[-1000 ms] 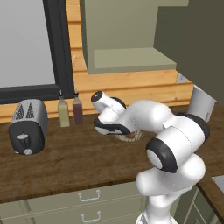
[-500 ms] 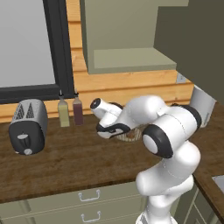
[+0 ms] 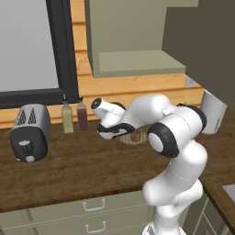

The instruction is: Open the cabinet, pick up the bread from the cabinet and place it in the basket. Then move the basket to the dining counter.

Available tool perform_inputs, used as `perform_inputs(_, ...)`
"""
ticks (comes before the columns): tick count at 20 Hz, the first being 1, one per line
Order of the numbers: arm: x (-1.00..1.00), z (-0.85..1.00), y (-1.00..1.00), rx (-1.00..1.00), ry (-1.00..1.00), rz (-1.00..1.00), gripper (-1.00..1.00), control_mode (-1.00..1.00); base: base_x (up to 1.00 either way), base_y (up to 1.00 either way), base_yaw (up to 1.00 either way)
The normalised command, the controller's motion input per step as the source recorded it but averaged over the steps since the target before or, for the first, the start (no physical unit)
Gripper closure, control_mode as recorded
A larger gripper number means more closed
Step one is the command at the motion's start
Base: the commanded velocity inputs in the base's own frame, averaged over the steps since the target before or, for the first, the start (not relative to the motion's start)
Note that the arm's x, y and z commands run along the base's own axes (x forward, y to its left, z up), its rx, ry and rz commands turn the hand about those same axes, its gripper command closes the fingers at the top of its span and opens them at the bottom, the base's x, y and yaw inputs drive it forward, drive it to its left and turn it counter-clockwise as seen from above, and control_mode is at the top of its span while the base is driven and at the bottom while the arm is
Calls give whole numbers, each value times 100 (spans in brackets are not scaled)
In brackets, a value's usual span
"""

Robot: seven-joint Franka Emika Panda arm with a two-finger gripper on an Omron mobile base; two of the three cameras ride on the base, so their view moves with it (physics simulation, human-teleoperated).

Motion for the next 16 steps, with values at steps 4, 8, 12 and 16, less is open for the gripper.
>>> perform_inputs(4,0,-39,-10,0,10,0,100,-100,0,0,0)
perform_inputs(8,-9,-18,0,0,6,0,100,-100,0,0,0)
perform_inputs(12,-61,16,0,0,-15,1,100,-100,0,0,0)
perform_inputs(16,-100,59,0,0,-25,1,100,-100,0,0,0)
